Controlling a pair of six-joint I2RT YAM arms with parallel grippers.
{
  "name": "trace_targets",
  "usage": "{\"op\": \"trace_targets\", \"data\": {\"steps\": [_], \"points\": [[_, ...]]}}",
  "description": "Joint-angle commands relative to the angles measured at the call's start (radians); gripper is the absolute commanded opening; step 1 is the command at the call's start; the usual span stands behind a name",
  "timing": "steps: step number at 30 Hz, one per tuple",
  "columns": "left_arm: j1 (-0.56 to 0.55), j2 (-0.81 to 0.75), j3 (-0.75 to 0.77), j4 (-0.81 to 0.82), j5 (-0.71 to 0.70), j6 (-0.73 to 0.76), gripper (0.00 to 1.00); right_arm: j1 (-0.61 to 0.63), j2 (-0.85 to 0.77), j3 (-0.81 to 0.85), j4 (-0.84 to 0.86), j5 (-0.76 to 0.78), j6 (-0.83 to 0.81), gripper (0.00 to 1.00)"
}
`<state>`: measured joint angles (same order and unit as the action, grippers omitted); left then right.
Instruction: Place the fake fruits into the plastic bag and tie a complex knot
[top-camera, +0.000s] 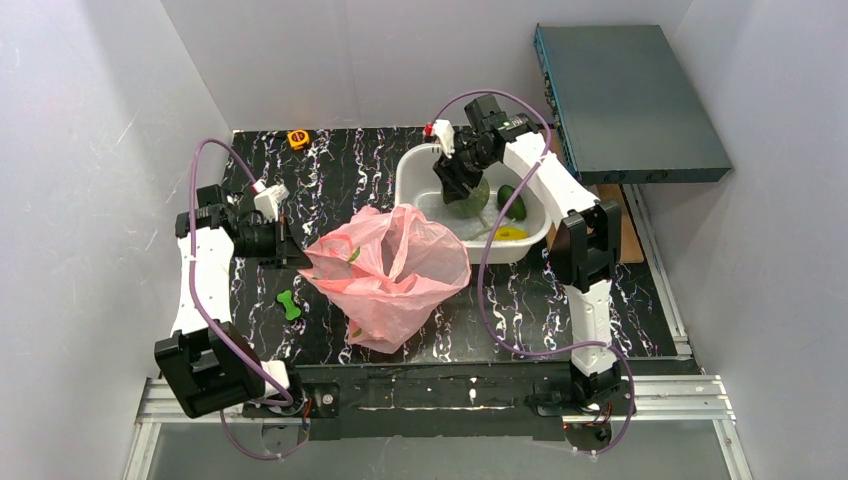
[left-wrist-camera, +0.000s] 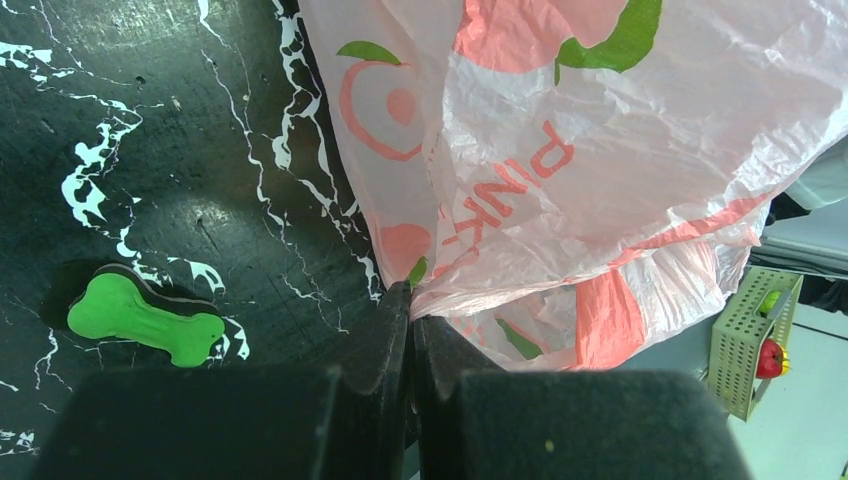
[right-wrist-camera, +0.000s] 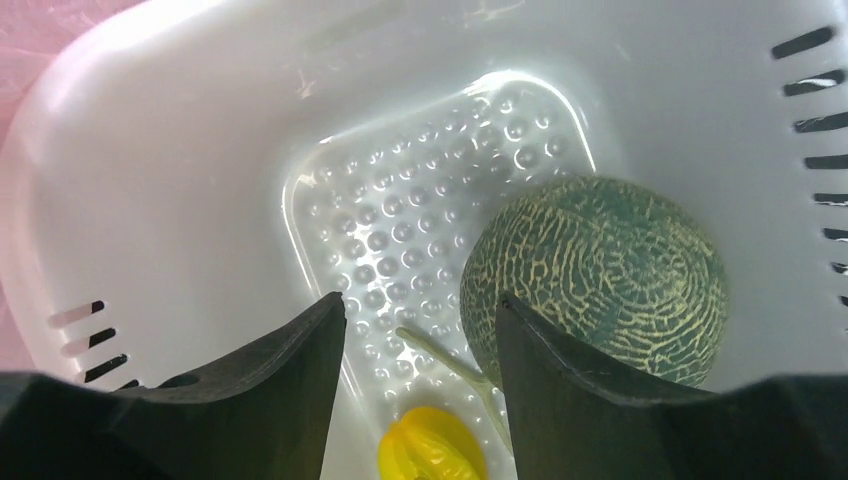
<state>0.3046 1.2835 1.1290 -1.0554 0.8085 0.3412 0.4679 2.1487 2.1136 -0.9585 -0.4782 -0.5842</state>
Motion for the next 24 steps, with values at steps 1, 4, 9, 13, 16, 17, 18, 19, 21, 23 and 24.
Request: {"op": "trace_targets", "data": {"steps": [1, 4, 9, 13, 16, 17, 18, 19, 21, 23, 24], "points": [[0.003, 0.010, 0.058, -0.043, 0.026, 0.053, 0.00, -0.029, -0.055, 0.096, -0.021, -0.013, -0.007, 0.63], [0.004, 0.018, 0.071, -0.045, 0.027, 0.055, 0.00, -0.116, -0.138, -0.007, -0.023, -0.081, 0.032, 0.63], [0.009, 0.027, 0.080, -0.058, 0.030, 0.069, 0.00, -0.153, -0.276, -0.228, -0.047, -0.037, -0.185, 0.52], [0.014, 0.031, 0.086, -0.064, 0.034, 0.077, 0.00, -0.155, -0.298, -0.352, -0.064, 0.046, -0.339, 0.48], [0.019, 0.031, 0.081, -0.055, 0.041, 0.066, 0.00, -0.158, -0.274, -0.414, -0.023, 0.089, -0.397, 0.48], [0.018, 0.034, 0.079, -0.054, 0.042, 0.065, 0.00, -0.160, -0.263, -0.429, -0.003, 0.095, -0.411, 0.48], [0.019, 0.035, 0.079, -0.053, 0.045, 0.063, 0.00, -0.163, -0.251, -0.441, 0.020, 0.101, -0.426, 0.48], [0.020, 0.037, 0.079, -0.052, 0.045, 0.061, 0.00, -0.165, -0.241, -0.454, 0.042, 0.103, -0.442, 0.49], [0.020, 0.036, 0.078, -0.052, 0.046, 0.061, 0.00, -0.168, -0.227, -0.481, 0.099, 0.105, -0.489, 0.51], [0.020, 0.037, 0.075, -0.052, 0.044, 0.059, 0.00, -0.169, -0.215, -0.505, 0.143, 0.099, -0.534, 0.52], [0.021, 0.039, 0.075, -0.052, 0.042, 0.057, 0.00, -0.169, -0.204, -0.510, 0.151, 0.095, -0.553, 0.53]]}}
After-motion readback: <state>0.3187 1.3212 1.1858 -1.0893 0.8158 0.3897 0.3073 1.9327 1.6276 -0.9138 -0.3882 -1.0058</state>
